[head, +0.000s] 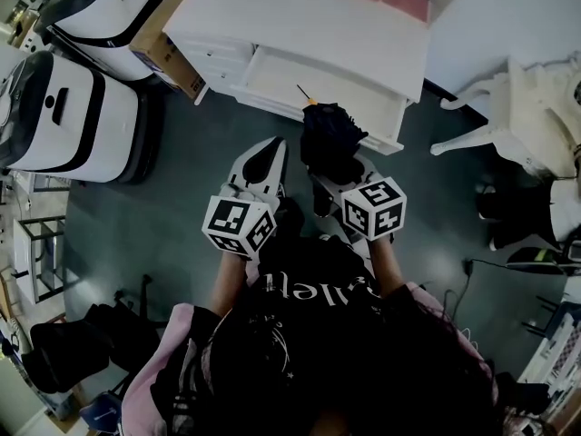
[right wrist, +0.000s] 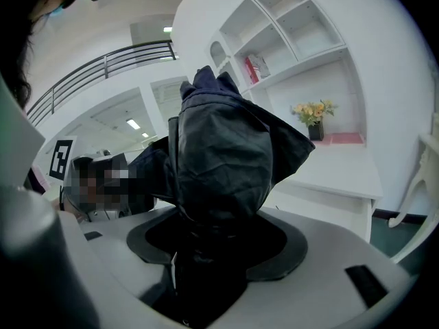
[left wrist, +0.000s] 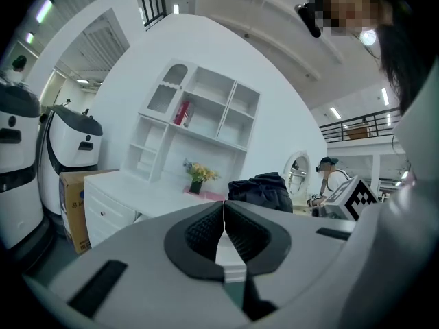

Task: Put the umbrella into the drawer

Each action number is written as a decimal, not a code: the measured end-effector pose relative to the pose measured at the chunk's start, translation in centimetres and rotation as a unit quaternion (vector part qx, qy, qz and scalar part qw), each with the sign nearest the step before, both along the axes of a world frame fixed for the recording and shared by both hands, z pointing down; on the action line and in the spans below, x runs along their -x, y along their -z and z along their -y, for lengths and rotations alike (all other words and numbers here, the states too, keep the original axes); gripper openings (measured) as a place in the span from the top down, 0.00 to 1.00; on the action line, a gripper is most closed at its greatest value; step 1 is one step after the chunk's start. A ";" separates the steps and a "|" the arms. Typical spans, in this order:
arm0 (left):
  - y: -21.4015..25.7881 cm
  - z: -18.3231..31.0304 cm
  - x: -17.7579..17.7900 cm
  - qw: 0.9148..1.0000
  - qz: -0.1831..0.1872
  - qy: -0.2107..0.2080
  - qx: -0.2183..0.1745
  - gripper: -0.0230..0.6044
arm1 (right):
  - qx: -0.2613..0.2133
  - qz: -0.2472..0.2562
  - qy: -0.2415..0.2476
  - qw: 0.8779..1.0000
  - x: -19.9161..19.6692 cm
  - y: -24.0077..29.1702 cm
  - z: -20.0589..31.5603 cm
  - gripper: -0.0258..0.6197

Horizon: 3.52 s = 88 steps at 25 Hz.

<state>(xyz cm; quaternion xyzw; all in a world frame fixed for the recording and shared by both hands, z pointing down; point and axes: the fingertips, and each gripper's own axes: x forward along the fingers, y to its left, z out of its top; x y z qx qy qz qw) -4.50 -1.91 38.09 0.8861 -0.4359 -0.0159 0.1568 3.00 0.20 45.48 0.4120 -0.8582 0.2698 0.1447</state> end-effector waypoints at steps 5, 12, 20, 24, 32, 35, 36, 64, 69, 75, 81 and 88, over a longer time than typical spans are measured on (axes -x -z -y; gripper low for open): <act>-0.4 5.2 3.0 1.000 -0.007 -0.017 0.007 0.94 | 0.007 -0.011 -0.013 1.000 3.1 -0.1 4.8 0.52; -0.3 10.6 6.4 0.999 -0.014 -0.041 0.001 0.94 | 0.009 -0.015 -0.040 0.999 6.3 -0.3 9.2 0.52; -1.2 13.6 8.2 0.998 -0.014 -0.062 0.010 0.94 | 0.019 -0.020 -0.065 0.998 7.8 -0.9 11.6 0.52; -1.8 13.9 8.2 0.997 -0.017 -0.067 0.018 0.94 | 0.025 -0.024 -0.072 0.997 7.6 -1.3 12.1 0.52; -2.9 15.1 8.3 0.998 -0.019 -0.059 0.033 0.94 | 0.044 -0.031 -0.071 0.996 6.4 -2.8 14.1 0.52; -3.4 16.1 8.7 0.998 -0.018 -0.044 0.040 0.94 | 0.052 -0.039 -0.060 0.996 6.0 -3.7 15.5 0.52; -3.7 16.5 8.9 0.998 -0.018 -0.037 0.043 0.94 | 0.056 -0.042 -0.056 0.996 5.8 -4.0 16.1 0.52; -6.0 27.2 4.0 0.996 0.001 0.062 0.071 0.94 | 0.166 -0.263 0.142 0.940 -5.5 -20.6 29.9 0.52; -6.9 28.1 3.0 0.994 0.011 0.067 0.082 0.94 | 0.160 -0.305 0.191 0.919 -6.3 -24.0 30.5 0.52; -8.3 29.4 2.5 0.992 0.027 0.069 0.099 0.94 | 0.194 -0.316 0.196 0.908 -6.4 -27.6 30.4 0.52; -9.4 30.0 2.3 0.991 0.041 0.067 0.109 0.94 | 0.209 -0.329 0.181 0.903 -7.2 -30.4 30.7 0.52; -10.8 30.0 1.9 0.989 0.056 0.058 0.124 0.94 | 0.199 -0.324 0.147 0.913 -7.1 -32.4 32.4 0.52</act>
